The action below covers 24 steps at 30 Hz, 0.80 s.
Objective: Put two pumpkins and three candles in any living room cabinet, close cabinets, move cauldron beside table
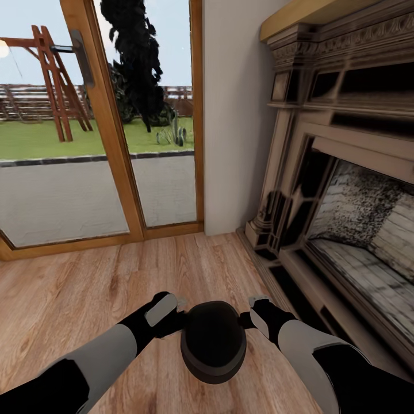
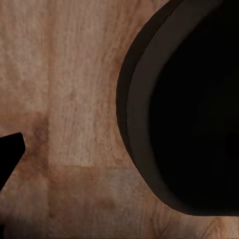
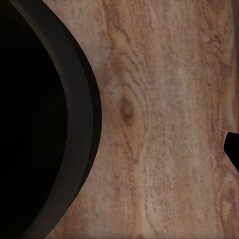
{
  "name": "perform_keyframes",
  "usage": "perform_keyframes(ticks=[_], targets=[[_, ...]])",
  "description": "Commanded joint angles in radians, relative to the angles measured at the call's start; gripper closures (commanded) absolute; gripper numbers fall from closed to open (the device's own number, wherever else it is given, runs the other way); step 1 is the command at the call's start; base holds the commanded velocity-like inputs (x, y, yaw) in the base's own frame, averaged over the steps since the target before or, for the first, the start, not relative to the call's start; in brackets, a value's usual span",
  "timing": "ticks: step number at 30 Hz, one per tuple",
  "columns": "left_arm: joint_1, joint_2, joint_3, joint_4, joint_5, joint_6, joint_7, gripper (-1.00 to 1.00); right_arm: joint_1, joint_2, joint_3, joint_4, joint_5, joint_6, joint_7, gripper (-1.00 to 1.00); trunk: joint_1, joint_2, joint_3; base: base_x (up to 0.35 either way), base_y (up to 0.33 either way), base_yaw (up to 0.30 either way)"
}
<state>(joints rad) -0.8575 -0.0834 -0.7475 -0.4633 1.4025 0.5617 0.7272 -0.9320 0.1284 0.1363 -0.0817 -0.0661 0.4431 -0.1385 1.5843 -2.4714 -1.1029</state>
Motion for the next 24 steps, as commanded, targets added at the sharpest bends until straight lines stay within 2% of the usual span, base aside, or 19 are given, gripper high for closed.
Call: perform_keyframes(ticks=[1,4,7,17,24], targets=[[0.0,-0.005,0.002,0.001,-0.04,-0.036,0.057,-1.0,0.0,0.0,0.0,0.0,0.0,0.0,-0.001,-1.0,0.0,0.0,0.0,0.0,0.0,0.0],[0.001,-0.016,0.003,0.0,-0.09,-0.098,0.163,-1.0,-0.001,0.003,-0.001,0.0,-0.001,0.001,-0.002,-1.0,0.0,0.0,0.0,0.0,0.0,0.0],[0.001,-0.02,0.004,0.0,-0.107,-0.119,0.196,-1.0,0.0,0.003,-0.001,0.0,-0.001,0.003,-0.005,-1.0,0.0,0.0,0.0,0.0,0.0,0.0],[0.003,-0.028,-0.004,-0.042,-0.112,-0.124,0.197,-1.0,0.0,0.003,-0.001,0.0,-0.001,0.003,-0.004,-1.0,0.0,0.0,0.0,0.0,0.0,0.0],[0.005,-0.034,-0.007,-0.054,-0.112,-0.125,0.128,-1.0,0.0,0.002,-0.001,0.001,-0.001,0.003,-0.004,-1.0,0.017,-0.029,-0.02,0.0,0.0,0.0]])
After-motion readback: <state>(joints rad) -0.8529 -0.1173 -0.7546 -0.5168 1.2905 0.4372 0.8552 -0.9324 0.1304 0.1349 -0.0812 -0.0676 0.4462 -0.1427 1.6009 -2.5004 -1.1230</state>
